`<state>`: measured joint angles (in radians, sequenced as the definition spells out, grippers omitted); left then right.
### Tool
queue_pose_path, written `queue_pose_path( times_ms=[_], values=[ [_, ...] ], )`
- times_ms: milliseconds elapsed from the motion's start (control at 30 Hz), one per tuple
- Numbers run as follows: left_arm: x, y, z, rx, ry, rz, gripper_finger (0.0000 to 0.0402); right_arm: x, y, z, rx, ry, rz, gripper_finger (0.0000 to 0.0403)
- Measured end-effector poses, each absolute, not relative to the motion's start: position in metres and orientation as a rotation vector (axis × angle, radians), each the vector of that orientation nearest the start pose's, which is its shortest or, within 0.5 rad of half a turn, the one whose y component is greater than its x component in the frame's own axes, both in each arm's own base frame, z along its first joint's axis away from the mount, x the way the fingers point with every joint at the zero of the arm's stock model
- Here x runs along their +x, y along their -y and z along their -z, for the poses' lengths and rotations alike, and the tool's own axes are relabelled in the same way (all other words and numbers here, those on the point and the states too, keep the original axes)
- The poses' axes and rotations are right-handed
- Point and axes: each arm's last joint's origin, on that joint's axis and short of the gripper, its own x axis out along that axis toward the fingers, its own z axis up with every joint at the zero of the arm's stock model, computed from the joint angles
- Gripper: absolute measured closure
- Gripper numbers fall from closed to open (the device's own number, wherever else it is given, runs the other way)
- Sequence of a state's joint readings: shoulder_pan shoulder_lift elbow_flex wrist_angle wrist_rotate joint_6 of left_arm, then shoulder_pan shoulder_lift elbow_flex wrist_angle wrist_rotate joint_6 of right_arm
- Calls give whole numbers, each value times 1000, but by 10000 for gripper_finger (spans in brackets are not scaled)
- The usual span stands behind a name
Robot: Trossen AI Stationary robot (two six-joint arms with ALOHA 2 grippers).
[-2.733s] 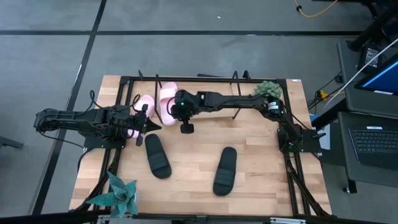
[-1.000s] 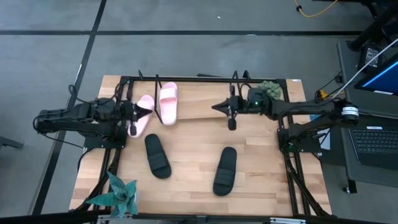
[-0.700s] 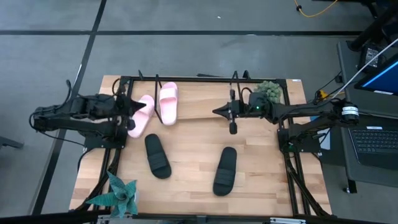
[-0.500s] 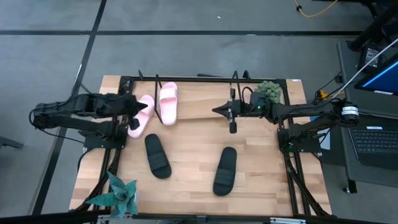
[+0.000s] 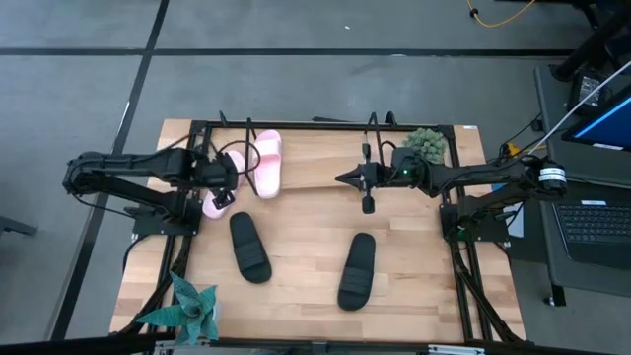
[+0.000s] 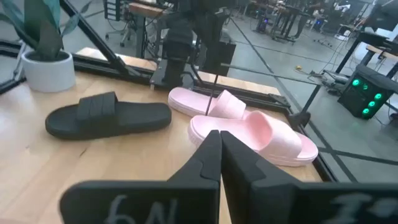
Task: Pick and place slides into the shelf
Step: Put the pink slide on the shelf
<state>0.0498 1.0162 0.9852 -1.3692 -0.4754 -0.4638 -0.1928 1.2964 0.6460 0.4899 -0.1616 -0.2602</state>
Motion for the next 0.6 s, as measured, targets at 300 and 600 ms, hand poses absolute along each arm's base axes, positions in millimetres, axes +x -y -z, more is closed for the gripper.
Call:
queue_pose_path(
  times_ms=[300, 600],
  values=[
    [154, -19, -281, -118, -1301, -693, 401, 278, 51, -227, -255, -219, 4, 396],
    [156, -20, -280, -113, -1291, -709, 397, 278, 52, -226, -249, -222, 7, 396]
  ],
)
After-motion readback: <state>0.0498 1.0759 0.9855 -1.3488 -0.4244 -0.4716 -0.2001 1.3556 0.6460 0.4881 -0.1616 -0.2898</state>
